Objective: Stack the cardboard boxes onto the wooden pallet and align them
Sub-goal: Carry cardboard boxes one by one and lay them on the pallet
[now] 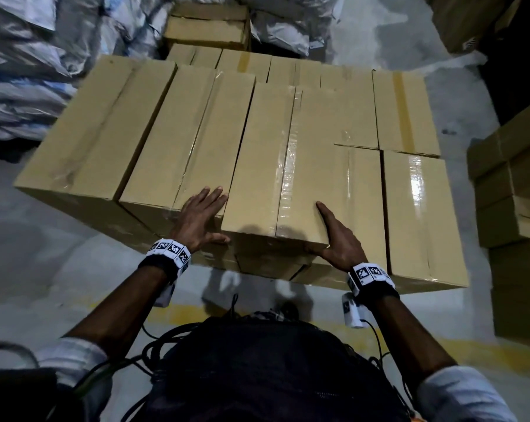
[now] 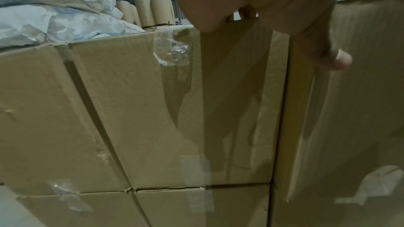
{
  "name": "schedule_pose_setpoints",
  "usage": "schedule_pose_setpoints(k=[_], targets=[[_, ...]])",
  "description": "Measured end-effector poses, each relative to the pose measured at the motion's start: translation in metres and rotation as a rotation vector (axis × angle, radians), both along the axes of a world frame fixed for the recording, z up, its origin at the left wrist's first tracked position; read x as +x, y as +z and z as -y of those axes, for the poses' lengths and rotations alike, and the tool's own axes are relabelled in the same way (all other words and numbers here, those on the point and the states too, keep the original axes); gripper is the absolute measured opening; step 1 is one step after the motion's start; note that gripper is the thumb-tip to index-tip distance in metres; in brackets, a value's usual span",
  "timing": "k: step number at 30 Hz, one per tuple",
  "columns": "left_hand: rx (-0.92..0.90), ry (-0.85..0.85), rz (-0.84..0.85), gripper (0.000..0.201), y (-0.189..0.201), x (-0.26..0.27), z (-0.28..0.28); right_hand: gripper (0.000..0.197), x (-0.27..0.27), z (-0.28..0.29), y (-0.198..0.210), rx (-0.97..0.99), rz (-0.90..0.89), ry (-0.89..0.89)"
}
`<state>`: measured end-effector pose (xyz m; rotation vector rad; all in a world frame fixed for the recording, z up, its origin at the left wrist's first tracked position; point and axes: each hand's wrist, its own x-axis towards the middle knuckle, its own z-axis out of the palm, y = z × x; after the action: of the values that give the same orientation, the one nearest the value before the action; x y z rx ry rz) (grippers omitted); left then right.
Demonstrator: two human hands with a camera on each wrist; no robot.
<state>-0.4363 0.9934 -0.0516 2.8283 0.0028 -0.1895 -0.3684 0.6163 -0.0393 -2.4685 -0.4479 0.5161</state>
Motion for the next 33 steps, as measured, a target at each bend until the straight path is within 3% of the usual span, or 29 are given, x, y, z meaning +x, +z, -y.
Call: schedule_pose_setpoints(k=[15, 25, 29, 33], targets=[[0.175, 0.009, 0.118, 0.092, 0.019, 0.01, 0.012, 0.112, 0.024, -0.007, 0.003, 0.005, -0.005, -0.015], [0.138, 0.095, 0.088, 0.096, 0.016, 0.01, 0.016, 0.107, 0.02, -0.005, -0.004, 0.081, 0.005, -0.04], [0.233, -0.005, 0.076, 0.105, 0.014, 0.01, 0.009, 0.107, 0.017, -0.004, -0.006, 0.104, 0.013, -0.083], [0.278, -0.046, 0.078, 0.102, 0.018, 0.008, 0.008, 0.112, 0.01, -0.004, -0.011, 0.102, 0.007, -0.12]])
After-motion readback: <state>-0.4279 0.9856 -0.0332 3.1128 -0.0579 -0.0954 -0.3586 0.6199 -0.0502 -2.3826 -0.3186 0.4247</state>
